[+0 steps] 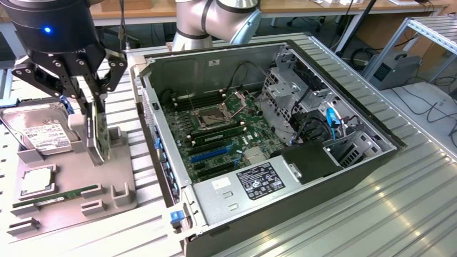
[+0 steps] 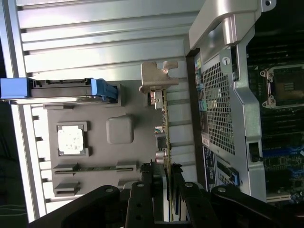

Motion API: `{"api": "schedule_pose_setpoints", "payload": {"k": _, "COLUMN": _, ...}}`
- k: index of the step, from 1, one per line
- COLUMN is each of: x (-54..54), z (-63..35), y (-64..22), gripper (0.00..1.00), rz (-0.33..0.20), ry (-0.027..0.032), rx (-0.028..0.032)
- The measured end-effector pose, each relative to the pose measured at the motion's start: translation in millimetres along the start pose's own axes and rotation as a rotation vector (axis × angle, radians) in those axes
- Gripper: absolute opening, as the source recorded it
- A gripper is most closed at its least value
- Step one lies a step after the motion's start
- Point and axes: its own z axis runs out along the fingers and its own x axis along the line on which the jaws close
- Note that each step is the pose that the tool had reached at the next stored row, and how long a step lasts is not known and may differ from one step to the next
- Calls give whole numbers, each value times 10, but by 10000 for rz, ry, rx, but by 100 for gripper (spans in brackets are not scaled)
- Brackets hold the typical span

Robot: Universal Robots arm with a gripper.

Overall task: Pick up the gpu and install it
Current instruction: 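Pick up the gpu and move the gpu toward the slot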

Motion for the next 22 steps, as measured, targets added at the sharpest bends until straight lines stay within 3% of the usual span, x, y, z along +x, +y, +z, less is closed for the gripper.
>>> {"api": "schedule_pose_setpoints", "payload": {"k": 22, "x": -5, "z": -164, "y": 3, "gripper": 27, "rz": 0, "ry": 0, "rx": -1}}
